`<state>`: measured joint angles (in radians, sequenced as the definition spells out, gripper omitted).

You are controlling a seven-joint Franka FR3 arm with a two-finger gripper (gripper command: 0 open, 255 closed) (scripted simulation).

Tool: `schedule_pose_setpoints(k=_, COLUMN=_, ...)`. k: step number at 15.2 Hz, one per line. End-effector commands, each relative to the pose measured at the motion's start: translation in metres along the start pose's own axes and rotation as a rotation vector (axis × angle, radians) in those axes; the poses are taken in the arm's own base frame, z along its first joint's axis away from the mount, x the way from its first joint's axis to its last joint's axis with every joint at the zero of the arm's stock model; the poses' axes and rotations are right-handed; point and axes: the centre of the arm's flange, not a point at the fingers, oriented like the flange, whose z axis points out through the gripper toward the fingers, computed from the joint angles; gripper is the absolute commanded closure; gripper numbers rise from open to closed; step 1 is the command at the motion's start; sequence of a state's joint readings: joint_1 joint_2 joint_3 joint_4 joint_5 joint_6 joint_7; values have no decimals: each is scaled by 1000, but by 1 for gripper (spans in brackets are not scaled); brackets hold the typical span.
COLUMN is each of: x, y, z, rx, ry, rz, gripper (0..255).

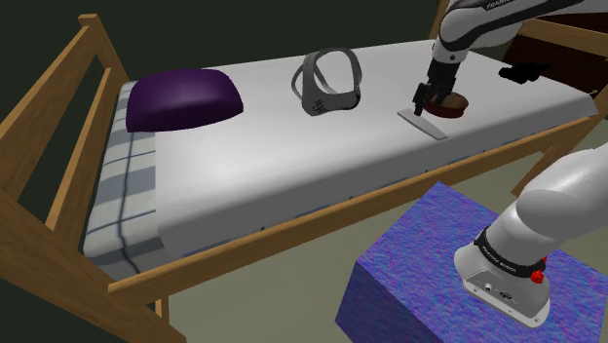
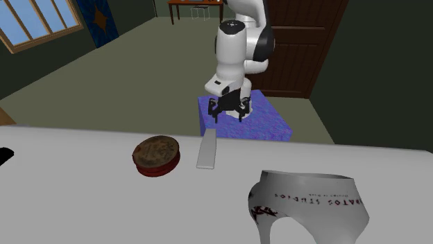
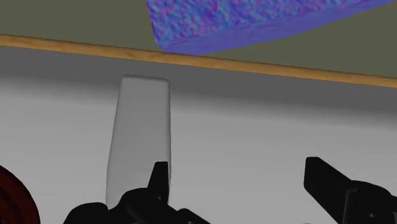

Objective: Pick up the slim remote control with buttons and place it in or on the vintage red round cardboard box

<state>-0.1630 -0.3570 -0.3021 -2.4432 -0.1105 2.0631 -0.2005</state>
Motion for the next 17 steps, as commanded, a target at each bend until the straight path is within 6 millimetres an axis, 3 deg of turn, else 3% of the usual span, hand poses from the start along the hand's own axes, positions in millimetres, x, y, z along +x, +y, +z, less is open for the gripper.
schedule_pose_setpoints(k=1, x=7, y=19, z=13, rx=-2, ry=11, rz=28, gripper=0)
schedule_pose_setpoints(k=7, x=36, y=78, z=53, rx=-6, ry=40, rz=110, gripper=0)
schedule_pose_setpoints(k=15, x=39, y=81, z=94, rx=-6, ry=41, rz=113, gripper=0)
schedule_pose_setpoints(k=17, x=39, y=81, z=94, rx=-6, ry=41, rz=113, gripper=0)
